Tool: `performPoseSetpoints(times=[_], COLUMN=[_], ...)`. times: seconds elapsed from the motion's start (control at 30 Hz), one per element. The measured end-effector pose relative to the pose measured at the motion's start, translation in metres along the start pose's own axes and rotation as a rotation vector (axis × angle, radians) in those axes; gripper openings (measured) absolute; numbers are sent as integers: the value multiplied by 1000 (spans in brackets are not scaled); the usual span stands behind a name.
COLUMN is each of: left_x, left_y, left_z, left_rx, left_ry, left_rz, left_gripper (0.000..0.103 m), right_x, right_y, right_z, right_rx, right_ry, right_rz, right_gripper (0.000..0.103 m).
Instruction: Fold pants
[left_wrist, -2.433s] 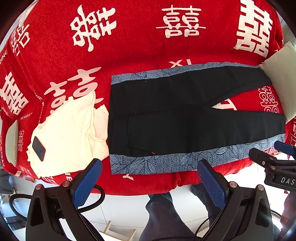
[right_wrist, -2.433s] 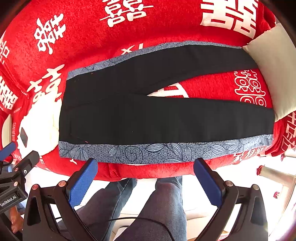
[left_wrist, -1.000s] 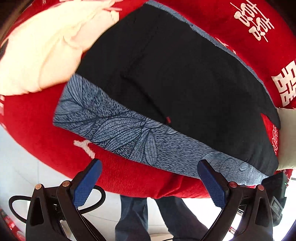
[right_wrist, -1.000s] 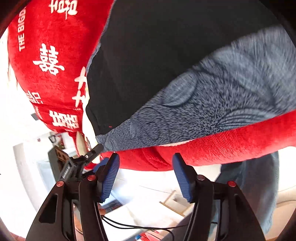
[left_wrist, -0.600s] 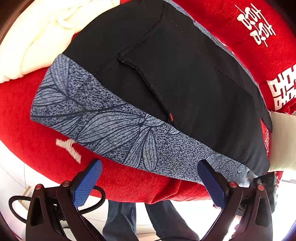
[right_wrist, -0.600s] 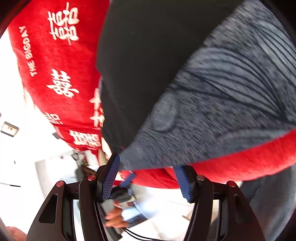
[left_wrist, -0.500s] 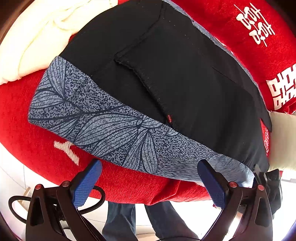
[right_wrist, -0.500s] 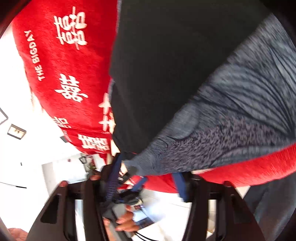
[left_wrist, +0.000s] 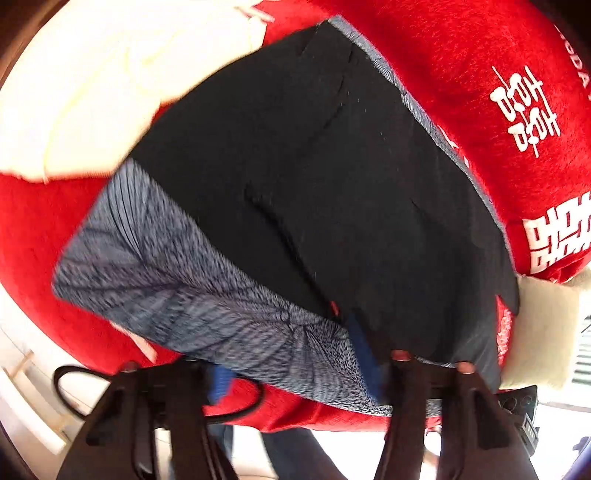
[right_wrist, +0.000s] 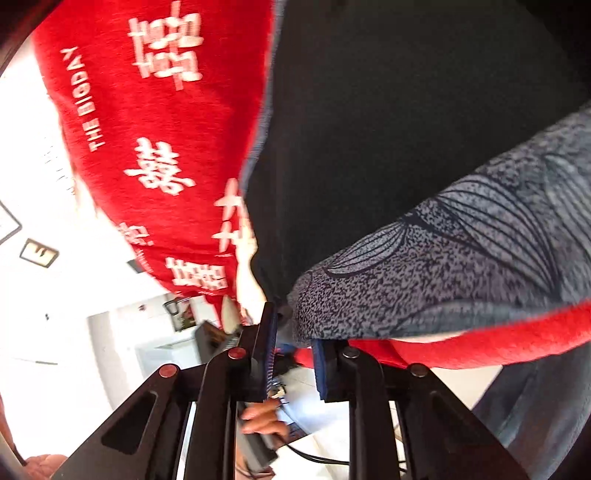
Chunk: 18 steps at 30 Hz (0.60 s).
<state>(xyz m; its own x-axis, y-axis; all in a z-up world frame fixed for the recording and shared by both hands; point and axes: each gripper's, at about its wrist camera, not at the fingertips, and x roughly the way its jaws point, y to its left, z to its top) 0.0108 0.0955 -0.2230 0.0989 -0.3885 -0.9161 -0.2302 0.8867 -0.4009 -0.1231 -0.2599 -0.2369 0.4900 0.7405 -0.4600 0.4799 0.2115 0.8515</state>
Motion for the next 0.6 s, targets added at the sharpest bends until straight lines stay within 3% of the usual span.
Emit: performPoseSetpoints(times=[0.03,0.1,0.13,0.2,0.33,0.43,0.6], left_x=[0,-2,-6,-19,-53,-72,-75], left_y=[-1,2,6,3,-16,-38,-80], left_z=[2,1,2,5,19,41,97], left_rx=[17,18,11,12,28,36,80], left_ry=[-1,8,9,5,-33,-68,-135], left_rz=[33,50,44,33,23,4,2], left_gripper=[30,24,20,20,20,20,21], right_x=[0,-3,-6,-14,-26,-30,-17], right_y=[-5,-15,-17,-10,39,95,157], right_z=[1,1,0,-1,15,50,120], right_rx=[17,66,79,84,-62,-221,-379], right_ry=[-8,-44,-58,-74,-31,16,65], right_rz=[-13,-78,-100,-120,-169,-204,-245], right_gripper=[22,18,6,6,6,6,6])
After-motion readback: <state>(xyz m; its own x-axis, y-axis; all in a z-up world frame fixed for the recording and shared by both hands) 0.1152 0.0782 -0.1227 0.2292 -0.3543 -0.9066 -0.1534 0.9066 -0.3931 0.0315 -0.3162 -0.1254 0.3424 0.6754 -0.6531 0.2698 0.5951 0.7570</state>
